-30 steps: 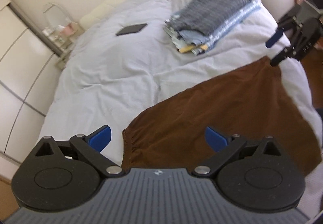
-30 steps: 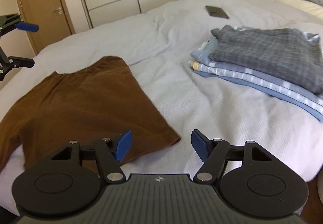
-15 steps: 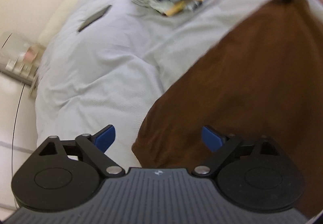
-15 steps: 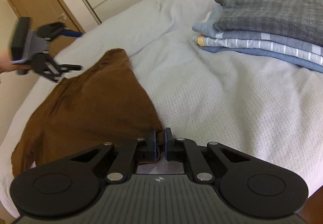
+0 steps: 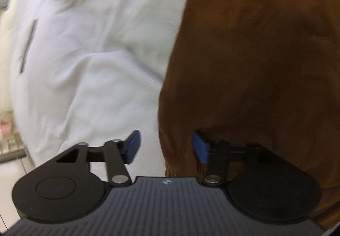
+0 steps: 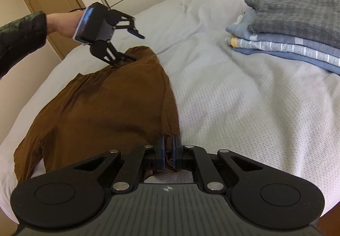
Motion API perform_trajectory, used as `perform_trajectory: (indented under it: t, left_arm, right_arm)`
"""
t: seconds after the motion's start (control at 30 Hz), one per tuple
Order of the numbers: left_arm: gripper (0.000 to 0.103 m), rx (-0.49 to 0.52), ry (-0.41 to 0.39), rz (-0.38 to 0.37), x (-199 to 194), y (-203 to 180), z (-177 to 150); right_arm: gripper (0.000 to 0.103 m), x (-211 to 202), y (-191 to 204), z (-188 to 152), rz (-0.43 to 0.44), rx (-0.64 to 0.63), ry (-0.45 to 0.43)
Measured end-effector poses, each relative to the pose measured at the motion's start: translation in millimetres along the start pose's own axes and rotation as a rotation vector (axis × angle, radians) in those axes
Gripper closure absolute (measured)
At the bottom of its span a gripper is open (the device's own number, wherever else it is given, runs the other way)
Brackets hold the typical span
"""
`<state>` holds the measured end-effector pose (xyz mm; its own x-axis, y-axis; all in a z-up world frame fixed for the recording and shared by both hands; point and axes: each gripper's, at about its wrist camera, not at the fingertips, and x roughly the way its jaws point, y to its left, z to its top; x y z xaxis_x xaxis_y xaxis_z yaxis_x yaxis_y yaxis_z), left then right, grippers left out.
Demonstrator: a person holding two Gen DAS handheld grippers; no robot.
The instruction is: Fold clothes
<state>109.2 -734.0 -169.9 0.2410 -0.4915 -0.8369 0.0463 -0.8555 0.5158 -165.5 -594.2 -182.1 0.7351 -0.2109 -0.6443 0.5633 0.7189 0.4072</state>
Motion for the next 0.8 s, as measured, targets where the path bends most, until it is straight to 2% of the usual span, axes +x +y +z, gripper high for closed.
perform_trajectory:
  t: [0.07,0.17,0.37,0.43,0.63,0.8]
  left_arm:
    - [0.083,0.036,0.012,-0.027,4,-1,3]
    - [0.097,0.056,0.021,-0.022,3,-6,2]
    - [0.099,-0.023,-0.031,0.094,-39,-12,-23]
    - [0.099,-0.054,-0.041,0.138,-58,-16,-37]
    - [0.099,-0.124,-0.021,0.204,-108,-38,-76]
    - [0.099,-0.161,-0.018,0.255,-135,-65,-111]
  right_arm:
    - [0.096,-1,-1,-1,-0.002,0.002,-0.002]
    - [0.097,-4,-1,-2,-0.006,0.009,-0.006]
    - [0.097,-25,14,0,0.038,0.006,-0.049]
    - [0.097,-36,29,4,0.086,-0.01,-0.066]
    - [0.097,-58,106,14,0.296,-0.124,-0.114]
    - [0.097,-39,186,17,0.466,-0.213,-0.102]
